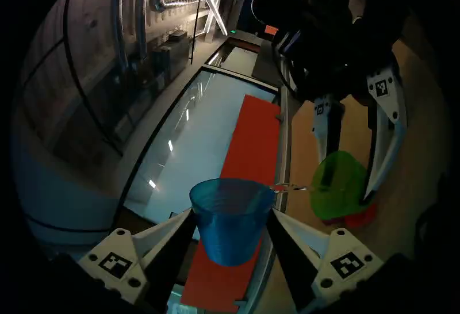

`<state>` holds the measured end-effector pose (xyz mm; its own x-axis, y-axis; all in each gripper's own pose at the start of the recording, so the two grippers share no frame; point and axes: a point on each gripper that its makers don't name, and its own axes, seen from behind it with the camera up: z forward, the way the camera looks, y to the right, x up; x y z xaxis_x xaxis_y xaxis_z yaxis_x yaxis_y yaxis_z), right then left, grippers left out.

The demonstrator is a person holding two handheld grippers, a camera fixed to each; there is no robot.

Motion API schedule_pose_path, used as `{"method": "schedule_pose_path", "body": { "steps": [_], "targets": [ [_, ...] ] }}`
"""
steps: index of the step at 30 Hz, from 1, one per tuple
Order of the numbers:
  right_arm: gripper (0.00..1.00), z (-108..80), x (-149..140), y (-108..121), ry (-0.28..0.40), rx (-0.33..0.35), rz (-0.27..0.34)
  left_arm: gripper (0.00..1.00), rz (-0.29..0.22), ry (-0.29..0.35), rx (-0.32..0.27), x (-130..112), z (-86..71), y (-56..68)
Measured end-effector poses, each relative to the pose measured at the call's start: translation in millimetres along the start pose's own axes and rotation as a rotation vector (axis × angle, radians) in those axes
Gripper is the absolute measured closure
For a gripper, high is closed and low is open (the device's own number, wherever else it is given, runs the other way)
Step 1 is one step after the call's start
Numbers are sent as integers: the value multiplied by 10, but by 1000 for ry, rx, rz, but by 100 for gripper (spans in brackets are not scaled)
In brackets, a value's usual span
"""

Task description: Pour water

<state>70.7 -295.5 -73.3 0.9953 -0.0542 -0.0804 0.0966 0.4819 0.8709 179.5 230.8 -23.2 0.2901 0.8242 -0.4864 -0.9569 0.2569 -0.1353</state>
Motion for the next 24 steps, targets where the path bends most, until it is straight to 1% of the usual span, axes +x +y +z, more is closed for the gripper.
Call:
{"method": "schedule_pose_path", "body": {
  "steps": [17, 24],
  "targets": [
    [12, -2, -3, 24, 6, -4, -2, 17, 68, 1, 6, 56, 32, -23],
    [12, -11, 7, 24, 8, -5, -4, 17, 100, 1, 12, 77, 36, -52]
  ]
}}
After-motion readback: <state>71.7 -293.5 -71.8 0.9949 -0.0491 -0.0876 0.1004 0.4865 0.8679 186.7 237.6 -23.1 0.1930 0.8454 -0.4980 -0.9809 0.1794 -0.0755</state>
